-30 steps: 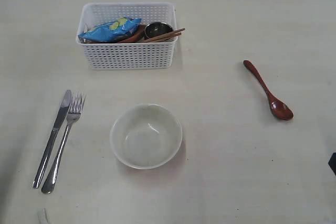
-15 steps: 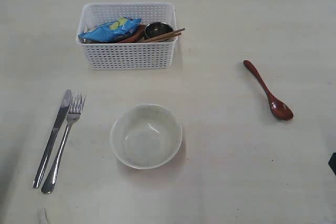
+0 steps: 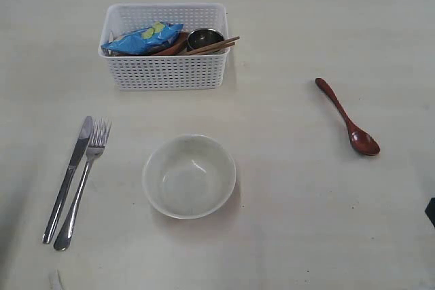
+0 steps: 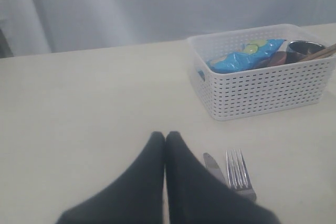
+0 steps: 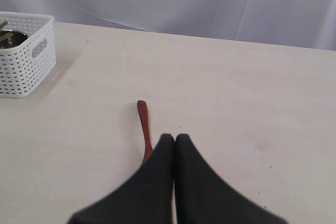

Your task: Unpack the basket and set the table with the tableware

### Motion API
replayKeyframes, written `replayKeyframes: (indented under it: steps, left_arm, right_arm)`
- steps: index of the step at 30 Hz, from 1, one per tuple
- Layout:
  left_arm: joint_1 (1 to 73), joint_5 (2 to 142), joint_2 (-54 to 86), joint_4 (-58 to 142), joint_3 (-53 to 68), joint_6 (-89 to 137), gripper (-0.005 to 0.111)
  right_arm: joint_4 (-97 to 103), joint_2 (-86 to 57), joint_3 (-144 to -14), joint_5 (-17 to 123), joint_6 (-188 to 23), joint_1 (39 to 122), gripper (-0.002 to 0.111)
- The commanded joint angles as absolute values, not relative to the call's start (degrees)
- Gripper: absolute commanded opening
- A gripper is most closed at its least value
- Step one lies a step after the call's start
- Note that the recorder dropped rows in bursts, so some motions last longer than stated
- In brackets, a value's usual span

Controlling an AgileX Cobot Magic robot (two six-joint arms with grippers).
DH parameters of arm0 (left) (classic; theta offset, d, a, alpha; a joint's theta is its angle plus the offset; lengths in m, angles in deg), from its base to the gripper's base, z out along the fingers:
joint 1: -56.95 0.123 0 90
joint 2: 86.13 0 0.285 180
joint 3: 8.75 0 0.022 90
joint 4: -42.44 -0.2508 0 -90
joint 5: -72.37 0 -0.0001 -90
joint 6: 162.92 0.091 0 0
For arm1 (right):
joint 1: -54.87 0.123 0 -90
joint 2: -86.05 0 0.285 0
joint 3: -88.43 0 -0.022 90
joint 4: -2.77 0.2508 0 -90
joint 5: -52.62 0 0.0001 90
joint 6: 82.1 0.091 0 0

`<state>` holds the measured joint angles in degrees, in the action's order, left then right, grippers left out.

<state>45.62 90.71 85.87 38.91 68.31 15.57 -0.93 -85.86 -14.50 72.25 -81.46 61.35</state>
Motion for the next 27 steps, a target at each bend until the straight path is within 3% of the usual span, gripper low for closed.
replayKeyframes:
  steps: [1,21,27]
  left_arm:
    - [45.77,90.71,86.08,39.02,68.46,15.82,0.000]
    - [45.77,90.71,86.08,39.23,68.46,15.82,0.000]
    - [50.30,90.71,86.08,39.23,68.46,15.82,0.000]
  right_arm:
    - [-4.39,-86.16,-14.35,72.19,-82.10,60.97,0.000]
    - [-6.79,-86.16,-14.35,72.18,-82.57,60.97,0.000]
    - [-6.79,-86.16,-14.35,72.18,-82.57,60.97,0.000]
